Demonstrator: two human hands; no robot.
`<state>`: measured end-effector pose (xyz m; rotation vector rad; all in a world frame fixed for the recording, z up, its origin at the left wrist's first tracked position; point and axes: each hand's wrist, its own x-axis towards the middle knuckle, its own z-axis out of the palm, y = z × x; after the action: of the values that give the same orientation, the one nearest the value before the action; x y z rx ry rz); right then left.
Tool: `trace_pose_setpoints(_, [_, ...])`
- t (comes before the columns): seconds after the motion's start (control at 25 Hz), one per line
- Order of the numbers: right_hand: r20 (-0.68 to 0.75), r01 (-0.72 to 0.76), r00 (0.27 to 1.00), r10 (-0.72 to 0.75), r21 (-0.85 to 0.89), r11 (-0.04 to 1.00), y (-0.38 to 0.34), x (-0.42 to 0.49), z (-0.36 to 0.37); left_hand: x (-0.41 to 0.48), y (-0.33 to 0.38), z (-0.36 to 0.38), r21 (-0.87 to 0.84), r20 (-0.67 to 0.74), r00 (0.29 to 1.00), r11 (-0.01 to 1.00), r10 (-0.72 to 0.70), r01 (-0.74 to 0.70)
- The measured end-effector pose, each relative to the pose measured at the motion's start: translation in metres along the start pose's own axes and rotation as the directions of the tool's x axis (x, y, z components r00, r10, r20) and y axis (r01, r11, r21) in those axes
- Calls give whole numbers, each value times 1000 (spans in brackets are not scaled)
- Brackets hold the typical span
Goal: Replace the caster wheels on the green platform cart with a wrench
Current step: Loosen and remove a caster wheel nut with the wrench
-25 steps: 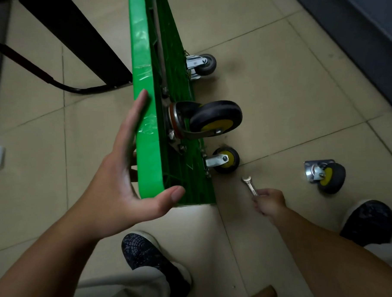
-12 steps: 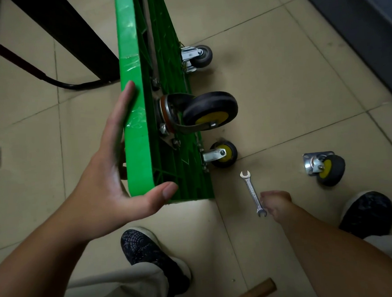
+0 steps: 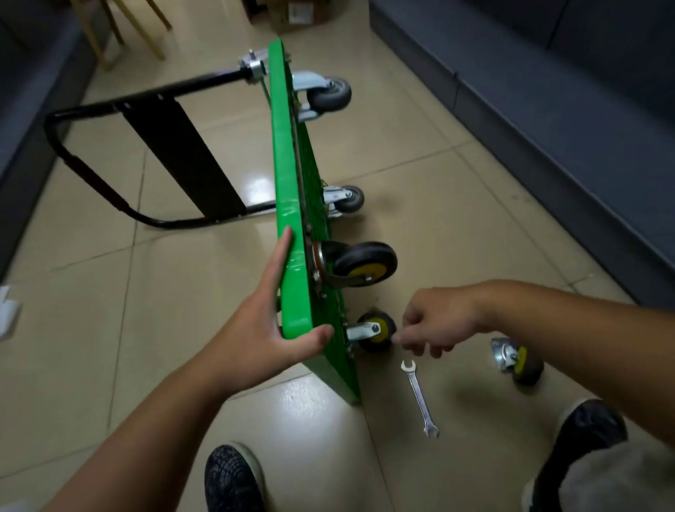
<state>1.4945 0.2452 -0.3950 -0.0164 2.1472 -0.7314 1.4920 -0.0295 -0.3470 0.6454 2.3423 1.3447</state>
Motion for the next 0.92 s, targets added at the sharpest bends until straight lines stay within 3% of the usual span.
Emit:
trace_pose_setpoints(0.08, [-101,172,980,-173,-13,985,-39,-39,0,2,0,1,8,-1,1000,1000,11,-11])
trace_pose_setpoints(0.12, [-228,258,942,-246,27,966,-51,-49,6,3,-1,1,7,-2,1000,1000,13,-13])
trace_pose_setpoints(0.2, [-528,417,783,-329,54,907,-65,-49,22,2,-5,2,3,-1,1000,1000,13,-13])
trace_pose_setpoints(0.28, [-695,483,665,-274,119,868,-74,-34,32,1,-9,3,7,1,1000,1000,17,-17])
trace_pose_setpoints(0.36, [-722,493,644,-253,138,859,-81,-16,31,0,-12,3,5,6,1000,1000,10,-10])
trace_pose_setpoints(0.52, [-658,531,693,-295,188,826,-80,9,26,1,-12,2,59,-17,1000,998,6,-5])
trace_pose_setpoints(0.72, [-657,574,705,-268,307,759,-77,24,19,0,-9,2,61,-31,999,997,-34,36])
trace_pose_setpoints(0.92, [-667,622,669,-328,262,738,-72,24,15,1,-8,2,53,-22,999,998,-37,38])
